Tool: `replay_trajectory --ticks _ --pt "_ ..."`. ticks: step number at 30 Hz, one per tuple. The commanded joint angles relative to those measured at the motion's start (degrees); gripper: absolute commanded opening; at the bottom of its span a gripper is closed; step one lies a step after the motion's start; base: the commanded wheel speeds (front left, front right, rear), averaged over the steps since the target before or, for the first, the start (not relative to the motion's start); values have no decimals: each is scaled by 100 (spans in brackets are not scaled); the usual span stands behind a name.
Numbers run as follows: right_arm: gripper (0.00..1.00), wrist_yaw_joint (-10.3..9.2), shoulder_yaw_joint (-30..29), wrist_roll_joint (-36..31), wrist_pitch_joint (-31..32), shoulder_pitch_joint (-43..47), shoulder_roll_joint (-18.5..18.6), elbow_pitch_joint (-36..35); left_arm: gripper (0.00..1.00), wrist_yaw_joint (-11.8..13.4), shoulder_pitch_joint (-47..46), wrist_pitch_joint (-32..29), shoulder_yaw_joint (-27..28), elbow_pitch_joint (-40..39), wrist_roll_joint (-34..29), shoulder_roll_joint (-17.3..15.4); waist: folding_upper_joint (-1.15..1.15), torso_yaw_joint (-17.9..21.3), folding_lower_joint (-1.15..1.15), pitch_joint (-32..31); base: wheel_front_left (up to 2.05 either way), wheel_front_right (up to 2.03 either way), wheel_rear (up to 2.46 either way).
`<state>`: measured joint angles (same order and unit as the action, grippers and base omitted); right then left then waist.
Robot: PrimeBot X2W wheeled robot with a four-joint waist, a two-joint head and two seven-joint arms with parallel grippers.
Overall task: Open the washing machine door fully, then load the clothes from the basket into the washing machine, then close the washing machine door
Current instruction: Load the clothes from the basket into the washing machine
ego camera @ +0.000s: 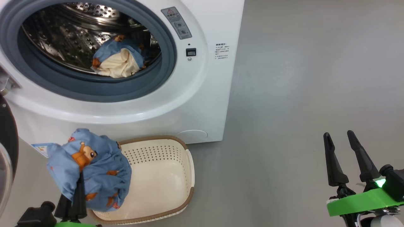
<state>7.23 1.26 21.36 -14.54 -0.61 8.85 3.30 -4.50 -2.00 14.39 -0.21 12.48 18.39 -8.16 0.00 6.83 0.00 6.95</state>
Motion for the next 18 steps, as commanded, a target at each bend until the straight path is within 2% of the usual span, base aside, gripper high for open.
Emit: replay_trajectory --ticks 1,9,18 --pt "100 25 77 25 -46 -11 78 -162 0 -13 -98 61 212 -182 -83 -89 0 9 0 23 0 0 0" --pt "100 25 124 23 -46 -114 -12 -184 0 -56 -715 61 134 -12 -135 -110 0 88 0 244 0 0 0" --pt "100 25 210 22 -46 -340 -140 -180 0 -83 -2180 -113 90 362 -155 -369 0 260 0 648 0 0 0"
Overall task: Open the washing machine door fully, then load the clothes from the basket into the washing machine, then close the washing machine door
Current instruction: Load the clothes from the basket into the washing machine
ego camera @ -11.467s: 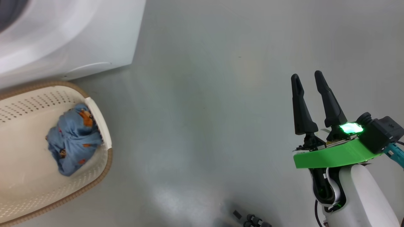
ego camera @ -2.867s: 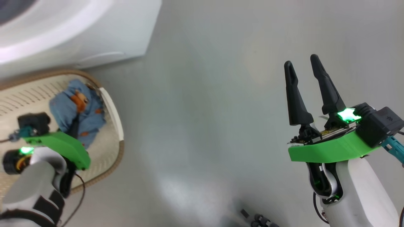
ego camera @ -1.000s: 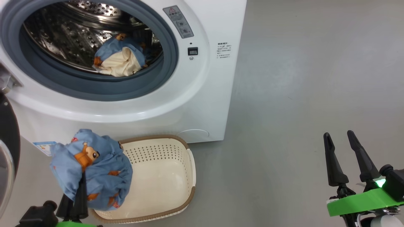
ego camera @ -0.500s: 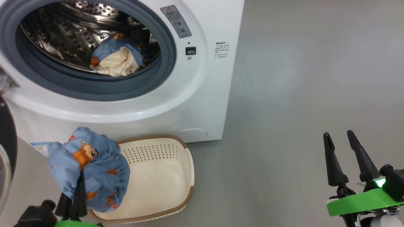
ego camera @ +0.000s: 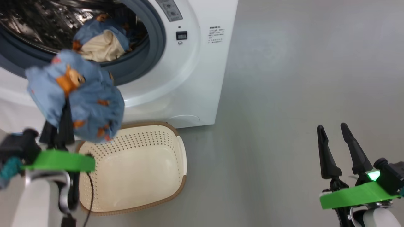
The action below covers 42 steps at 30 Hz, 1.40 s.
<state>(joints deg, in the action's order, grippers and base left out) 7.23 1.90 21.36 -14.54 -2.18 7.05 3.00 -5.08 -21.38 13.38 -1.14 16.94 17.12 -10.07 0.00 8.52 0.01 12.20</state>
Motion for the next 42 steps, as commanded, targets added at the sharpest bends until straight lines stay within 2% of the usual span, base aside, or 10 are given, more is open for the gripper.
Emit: replay_trajectory --ticks 1,8,18,31,42 --pt "100 25 153 22 -46 -213 24 -149 0 -31 -428 -59 185 3 -14 -215 0 116 -1 166 0 0 0" --pt "100 25 228 29 -46 -451 -84 -143 0 -93 -1818 -229 159 829 67 -469 0 308 -1 500 0 0 0" --pt "100 25 369 56 -46 -742 -217 -138 0 -130 -3469 -164 26 2586 -87 -884 0 709 -1 950 0 0 0" --pt "100 25 523 88 -46 -1068 -366 -193 0 -164 -5084 -248 -362 4501 -350 -1314 0 1056 -1 1658 0 0 0" --pt "100 25 676 119 -46 -1275 -410 -239 0 -104 -5914 -421 -703 5283 -635 -1591 0 1228 -1 2051 0 0 0"
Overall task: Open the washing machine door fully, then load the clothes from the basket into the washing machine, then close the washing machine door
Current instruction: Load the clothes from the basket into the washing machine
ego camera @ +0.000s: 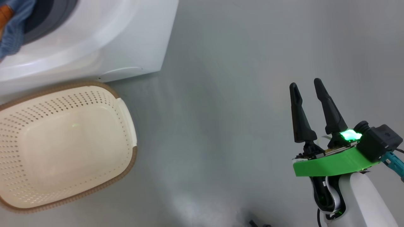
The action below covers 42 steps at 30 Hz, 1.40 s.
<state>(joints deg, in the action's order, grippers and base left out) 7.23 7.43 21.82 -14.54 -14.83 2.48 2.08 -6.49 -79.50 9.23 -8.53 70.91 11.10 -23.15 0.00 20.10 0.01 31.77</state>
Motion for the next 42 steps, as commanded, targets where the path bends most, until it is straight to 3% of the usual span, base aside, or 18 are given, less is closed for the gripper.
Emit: replay_trajectory --ticks 1,15,25,34,35,37,39,40,42 --pt "100 25 151 91 -46 -43 44 -159 0 59 -248 -14 25 -46 -28 -312 0 94 -1 167 0 0 0" --pt "100 25 276 318 -46 -179 41 -259 0 99 -897 562 136 -343 129 -501 0 234 -1 461 0 0 0" --pt "100 25 325 391 -46 -275 41 -315 0 268 -530 575 565 -2091 72 -631 0 265 -1 672 0 0 0" --pt "100 25 376 397 -46 -276 40 -303 0 38 -366 476 99 -776 -212 -557 0 233 -1 652 0 0 0" --pt "100 25 381 399 -46 -275 40 -303 8 24 -420 467 17 -660 -271 -570 0 231 -1 652 0 0 0" --pt "100 25 384 401 -46 -272 40 -302 56 -3 -541 324 -28 -386 -250 -543 0 225 -1 646 0 0 0" --pt "100 25 384 403 -46 -270 40 -297 89 -25 -635 105 -99 -142 -258 -528 0 219 -1 635 0 0 0" --pt "100 25 385 404 -46 -269 40 -294 100 -34 -656 -99 -92 -23 -214 -500 0 214 -1 626 0 0 0" --pt "100 25 391 409 -46 -269 40 -290 100 -54 -668 -366 -206 87 -257 -485 0 208 -1 612 0 0 0"
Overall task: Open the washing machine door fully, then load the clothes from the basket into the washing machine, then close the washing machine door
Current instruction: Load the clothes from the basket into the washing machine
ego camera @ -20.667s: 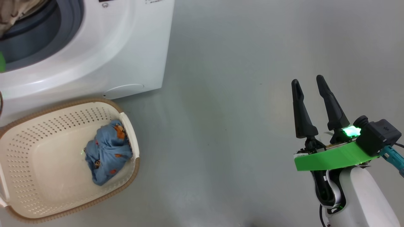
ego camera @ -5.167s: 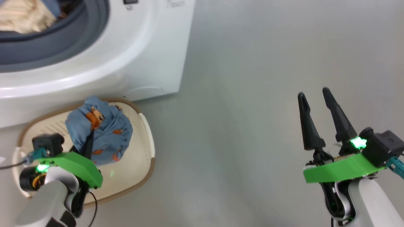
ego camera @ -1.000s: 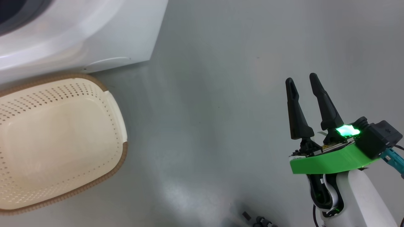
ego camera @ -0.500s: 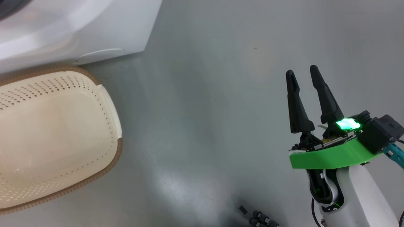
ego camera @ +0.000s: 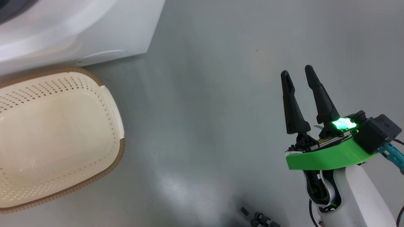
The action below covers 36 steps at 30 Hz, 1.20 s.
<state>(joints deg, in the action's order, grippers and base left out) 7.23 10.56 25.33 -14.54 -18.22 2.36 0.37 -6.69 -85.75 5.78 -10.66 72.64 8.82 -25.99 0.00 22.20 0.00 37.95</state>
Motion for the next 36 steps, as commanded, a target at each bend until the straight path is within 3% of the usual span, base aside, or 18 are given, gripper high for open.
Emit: replay_trajectory --ticks 1,6,18,36 --pt "100 25 83 62 -46 67 52 -117 100 -40 -48 -122 21 -47 16 -195 0 -2 0 -14 0 0 0" --pt "100 25 66 56 -46 55 52 -125 100 -64 -39 -322 10 35 170 -164 0 -20 0 -46 0 0 0" --pt "100 25 -5 -17 -46 34 52 -115 100 -78 119 155 -48 -25 704 79 0 -160 0 -212 0 0 0" --pt "100 25 -165 -304 -46 130 52 -64 100 -80 1221 916 -322 -1061 1905 160 0 -503 0 -761 0 0 0"
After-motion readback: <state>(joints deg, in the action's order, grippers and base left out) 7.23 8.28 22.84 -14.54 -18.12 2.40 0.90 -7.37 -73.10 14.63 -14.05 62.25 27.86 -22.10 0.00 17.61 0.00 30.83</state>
